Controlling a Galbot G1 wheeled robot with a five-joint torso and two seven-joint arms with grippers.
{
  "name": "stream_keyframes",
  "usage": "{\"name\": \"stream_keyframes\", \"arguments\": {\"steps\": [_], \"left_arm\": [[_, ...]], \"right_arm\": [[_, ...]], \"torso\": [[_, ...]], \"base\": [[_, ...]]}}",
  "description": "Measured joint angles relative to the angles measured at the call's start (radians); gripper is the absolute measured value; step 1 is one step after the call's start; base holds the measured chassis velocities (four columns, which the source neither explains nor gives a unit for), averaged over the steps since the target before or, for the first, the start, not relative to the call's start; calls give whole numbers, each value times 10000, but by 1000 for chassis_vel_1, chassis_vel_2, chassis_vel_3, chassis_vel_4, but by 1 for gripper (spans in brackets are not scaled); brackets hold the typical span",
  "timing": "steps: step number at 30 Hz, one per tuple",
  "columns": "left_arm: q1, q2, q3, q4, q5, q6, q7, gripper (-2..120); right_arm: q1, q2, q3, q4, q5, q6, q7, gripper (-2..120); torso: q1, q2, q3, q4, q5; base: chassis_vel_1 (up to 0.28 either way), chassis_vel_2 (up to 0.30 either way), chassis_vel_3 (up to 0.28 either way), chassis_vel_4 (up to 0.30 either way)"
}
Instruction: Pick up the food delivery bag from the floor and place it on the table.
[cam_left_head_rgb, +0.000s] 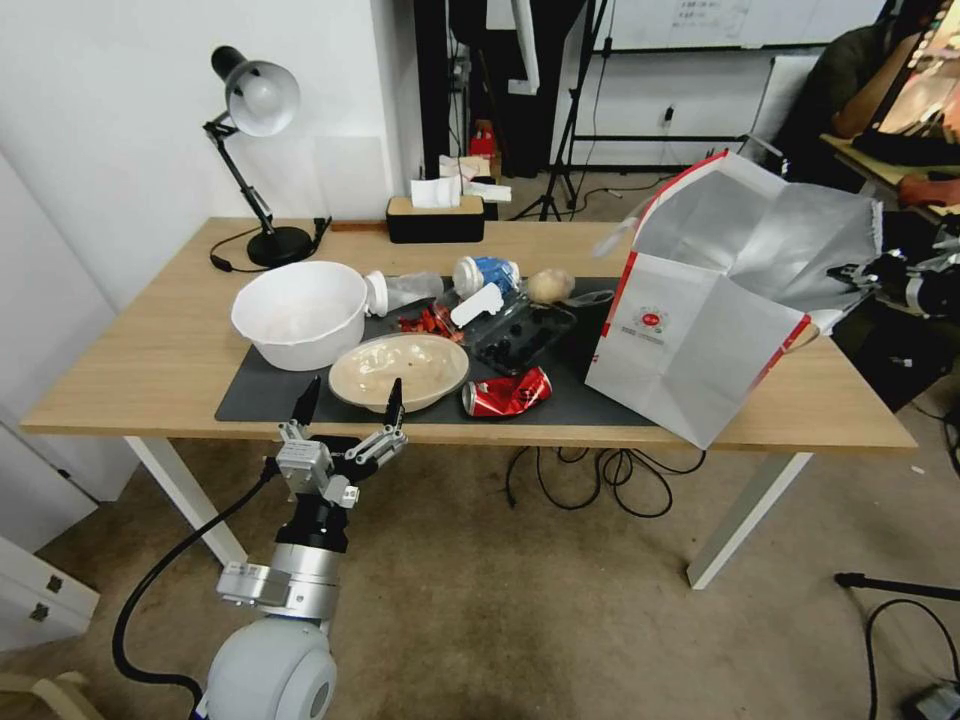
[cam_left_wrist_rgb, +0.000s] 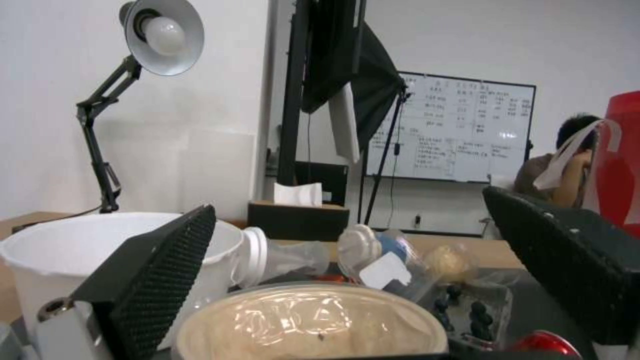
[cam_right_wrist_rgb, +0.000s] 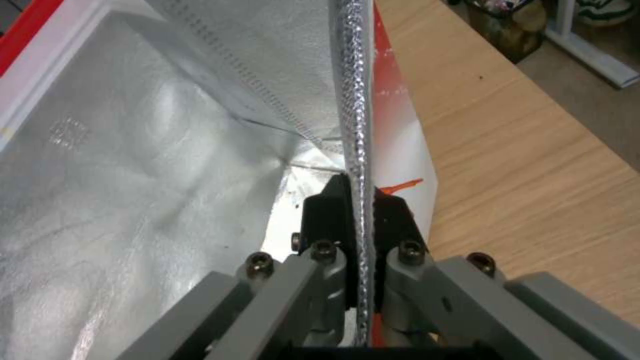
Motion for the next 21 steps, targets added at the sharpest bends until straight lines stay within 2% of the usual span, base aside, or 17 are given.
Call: {"name": "stream_keyframes", "arguments": {"steps": [4,10,20,21], "left_arm": [[-36,8,43,19,-18,-1,-1,100],[-51,21,73,41,-44,-1,-2,100],[-27,9,65,12,-62,-8,-1,100],[-24,4,67,11,-61,-8,-1,100]], "right_arm": [[-22,-29,-63,-52,-57,-41,-196,0],[32,-42,-272,-219,-554,-9,-1140,0],[212,10,-639,-444,-1151,6,-1656,0],[201,24,-680,-452,-1331,10,-1801,4]], "torso": [[0,0,0,0,0],[-1,1,0,0,0],[0,0,0,0,0],[-1,0,0,0,0]], "base": [[0,0,0,0],[0,0,0,0],[0,0,0,0],[0,0,0,0]]}}
